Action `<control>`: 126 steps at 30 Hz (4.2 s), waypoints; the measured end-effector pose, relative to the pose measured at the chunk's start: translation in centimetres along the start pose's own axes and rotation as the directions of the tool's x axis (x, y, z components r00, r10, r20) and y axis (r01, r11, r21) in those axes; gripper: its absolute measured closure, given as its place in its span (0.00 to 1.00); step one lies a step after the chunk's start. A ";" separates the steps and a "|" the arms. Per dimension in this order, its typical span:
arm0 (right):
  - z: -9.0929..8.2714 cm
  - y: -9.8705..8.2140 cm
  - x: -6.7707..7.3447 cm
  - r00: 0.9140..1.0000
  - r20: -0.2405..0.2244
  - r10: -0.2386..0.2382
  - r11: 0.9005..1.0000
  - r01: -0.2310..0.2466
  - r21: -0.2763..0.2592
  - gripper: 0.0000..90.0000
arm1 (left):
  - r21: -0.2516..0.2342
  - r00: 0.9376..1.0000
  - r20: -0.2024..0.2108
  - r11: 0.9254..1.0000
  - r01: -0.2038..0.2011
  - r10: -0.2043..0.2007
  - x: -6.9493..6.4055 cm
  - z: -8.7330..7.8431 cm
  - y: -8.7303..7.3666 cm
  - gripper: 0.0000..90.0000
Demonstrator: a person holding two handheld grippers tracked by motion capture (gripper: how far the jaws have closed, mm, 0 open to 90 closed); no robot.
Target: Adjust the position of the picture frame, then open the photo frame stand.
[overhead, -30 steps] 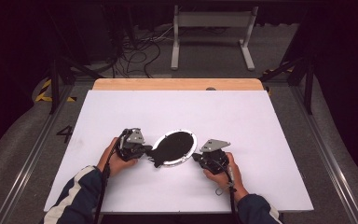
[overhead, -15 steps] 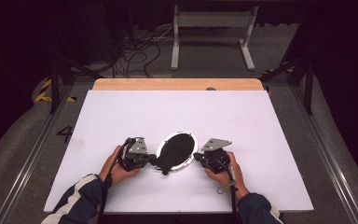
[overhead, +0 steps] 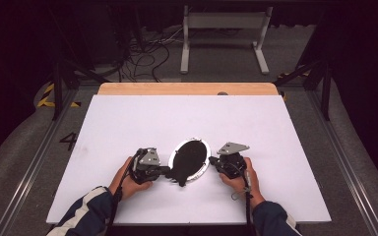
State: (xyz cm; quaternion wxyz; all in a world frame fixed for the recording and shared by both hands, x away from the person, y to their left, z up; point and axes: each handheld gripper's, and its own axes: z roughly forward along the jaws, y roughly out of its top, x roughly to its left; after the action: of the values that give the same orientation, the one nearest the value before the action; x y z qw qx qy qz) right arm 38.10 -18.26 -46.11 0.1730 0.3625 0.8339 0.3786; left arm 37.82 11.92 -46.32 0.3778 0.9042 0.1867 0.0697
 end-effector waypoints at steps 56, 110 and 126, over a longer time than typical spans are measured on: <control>0.0 0.0 -0.2 0.998 0.060 0.014 1.000 -0.015 0.005 1.00 | -0.033 0.999 0.027 0.999 -0.035 0.036 -0.5 2.3 1.9 1.00; -3.6 -1.5 1.9 0.987 -0.154 -0.047 0.998 0.053 0.030 0.84 | -0.133 0.956 -0.221 0.977 0.166 -0.193 0.9 -8.9 -8.1 0.20; -2.9 -1.1 2.6 0.982 -0.164 -0.090 0.991 0.104 0.081 0.84 | -0.076 0.961 -0.239 0.989 0.124 -0.139 0.9 -7.8 -7.6 0.20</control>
State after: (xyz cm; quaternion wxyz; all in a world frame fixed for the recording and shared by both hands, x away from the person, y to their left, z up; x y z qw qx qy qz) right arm 34.19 -18.32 -45.09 0.1074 0.2973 0.8777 0.3602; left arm 34.38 22.29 -46.24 0.3827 0.8626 0.2891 0.1607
